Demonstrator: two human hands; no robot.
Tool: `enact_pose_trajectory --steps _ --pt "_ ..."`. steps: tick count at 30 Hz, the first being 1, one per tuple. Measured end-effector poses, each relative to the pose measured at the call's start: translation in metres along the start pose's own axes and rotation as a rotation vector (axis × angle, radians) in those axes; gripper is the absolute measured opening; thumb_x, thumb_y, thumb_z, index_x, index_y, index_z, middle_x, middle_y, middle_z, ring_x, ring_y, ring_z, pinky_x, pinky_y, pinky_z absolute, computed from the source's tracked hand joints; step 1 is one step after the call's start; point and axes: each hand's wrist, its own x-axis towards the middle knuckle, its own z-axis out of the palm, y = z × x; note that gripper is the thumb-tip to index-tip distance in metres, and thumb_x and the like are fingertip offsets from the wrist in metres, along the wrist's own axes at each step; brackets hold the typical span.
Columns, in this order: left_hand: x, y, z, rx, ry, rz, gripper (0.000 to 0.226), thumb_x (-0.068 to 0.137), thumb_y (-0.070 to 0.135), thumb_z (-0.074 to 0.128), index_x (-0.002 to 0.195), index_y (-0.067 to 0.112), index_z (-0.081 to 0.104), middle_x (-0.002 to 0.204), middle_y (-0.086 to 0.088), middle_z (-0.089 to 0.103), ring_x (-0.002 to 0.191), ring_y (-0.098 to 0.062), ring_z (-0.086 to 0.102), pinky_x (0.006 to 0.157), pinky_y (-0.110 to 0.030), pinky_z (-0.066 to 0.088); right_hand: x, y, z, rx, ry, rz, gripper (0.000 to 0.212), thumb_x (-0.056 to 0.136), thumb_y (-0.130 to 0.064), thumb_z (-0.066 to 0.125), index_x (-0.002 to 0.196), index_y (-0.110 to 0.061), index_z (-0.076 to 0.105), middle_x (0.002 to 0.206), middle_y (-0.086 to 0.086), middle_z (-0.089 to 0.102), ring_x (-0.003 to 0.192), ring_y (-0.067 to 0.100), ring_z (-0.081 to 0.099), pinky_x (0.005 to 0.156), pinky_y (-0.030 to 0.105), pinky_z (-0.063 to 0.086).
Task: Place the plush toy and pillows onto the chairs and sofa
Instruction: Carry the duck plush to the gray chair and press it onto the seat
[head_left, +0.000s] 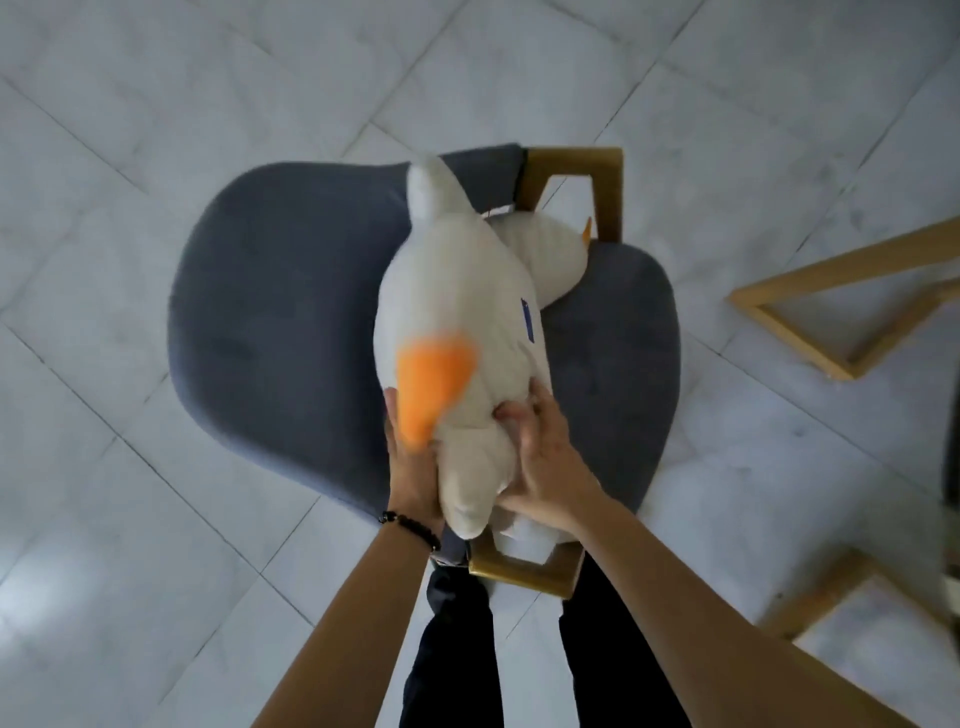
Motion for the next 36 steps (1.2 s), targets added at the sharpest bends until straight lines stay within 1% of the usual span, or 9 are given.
enact_pose_trajectory --steps 3,5,10,15,19,23,26,32,36 --pt "-0.01 0.0 0.002 0.254 -0.061 -0.008 0.024 0.098 0.042 0.051 0.106 0.022 0.064 0.108 0.007 0.071 0.109 -0.013 0.066 0.1 -0.032 0.048 0.009 0.004 0.03 -0.069 -0.001 -0.045 0.1 0.06 -0.035 0.091 0.136 -0.037 0.027 0.165 0.019 0.007 0.145 0.044 0.025 0.111 0.057 0.042" --pt "-0.029 -0.001 -0.007 0.142 0.383 0.395 0.043 0.097 0.049 0.049 0.131 0.022 0.05 0.135 0.005 0.055 0.133 -0.013 0.046 0.116 -0.031 0.033 0.007 0.0 0.034 -0.05 0.051 -0.041 0.095 0.059 -0.03 0.09 0.133 -0.037 0.031 0.161 0.019 0.018 0.14 0.043 0.031 0.108 0.052 0.041" --pt "-0.029 0.025 -0.005 0.337 0.378 0.363 0.1 0.062 0.056 0.086 0.14 0.015 0.039 0.135 0.003 0.053 0.126 -0.013 0.052 0.108 -0.026 0.038 -0.002 -0.013 0.018 0.035 0.133 -0.092 0.059 0.067 -0.012 0.086 0.112 -0.024 0.051 0.113 0.009 0.05 0.094 0.029 0.058 0.08 0.042 0.059" --pt "-0.004 0.049 -0.016 0.383 0.404 0.376 0.027 0.09 0.045 0.071 0.101 0.022 0.063 0.094 0.018 0.064 0.099 -0.003 0.06 0.087 -0.009 0.038 -0.007 -0.037 0.03 0.006 0.169 -0.217 0.045 0.061 0.01 0.069 0.085 -0.018 0.044 0.086 0.005 0.049 0.076 0.026 0.05 0.061 0.035 0.042" --pt "0.003 0.05 -0.025 0.518 0.407 0.372 0.029 0.088 0.047 0.072 0.073 0.028 0.057 0.075 0.014 0.061 0.066 0.019 0.056 0.068 0.006 0.034 0.016 -0.027 0.039 -0.091 -0.024 -0.172 0.044 0.06 0.002 0.078 0.095 -0.009 0.053 0.101 0.012 0.051 0.089 0.034 0.054 0.074 0.041 0.047" --pt "-0.026 0.029 -0.021 0.486 0.456 0.354 0.058 0.082 0.053 0.072 0.118 0.009 0.059 0.111 -0.006 0.068 0.109 -0.023 0.063 0.098 -0.034 0.048 0.021 -0.022 0.024 -0.084 -0.165 -0.146 0.043 0.067 -0.003 0.076 0.103 -0.009 0.055 0.11 0.012 0.05 0.096 0.032 0.053 0.077 0.035 0.041" --pt "-0.082 0.005 -0.002 0.559 0.392 0.43 0.066 0.083 0.044 0.07 0.138 0.013 0.05 0.133 -0.004 0.056 0.127 -0.021 0.05 0.107 -0.034 0.04 0.008 -0.015 0.013 0.029 -0.194 -0.113 0.033 0.075 0.001 0.065 0.1 -0.018 0.052 0.107 0.0 0.049 0.093 0.019 0.051 0.075 0.026 0.038" --pt "-0.084 0.065 0.002 1.368 0.567 1.327 0.039 0.096 0.029 0.06 0.129 0.01 0.064 0.136 -0.018 0.059 0.134 -0.039 0.049 0.113 -0.063 0.032 0.009 -0.015 0.008 0.242 0.379 0.042 0.024 0.1 -0.013 0.053 0.123 -0.016 0.058 0.121 0.005 0.056 0.11 0.016 0.055 0.098 0.04 0.05" --pt "-0.028 0.122 -0.019 1.98 0.504 0.777 0.063 0.101 0.058 0.027 0.149 0.02 0.042 0.149 -0.017 0.048 0.143 -0.039 0.036 0.116 -0.072 0.008 0.03 -0.012 0.004 0.287 0.147 0.267 0.066 0.103 -0.052 0.045 0.159 -0.042 0.013 0.17 0.013 0.002 0.156 0.032 0.006 0.123 0.051 0.012"
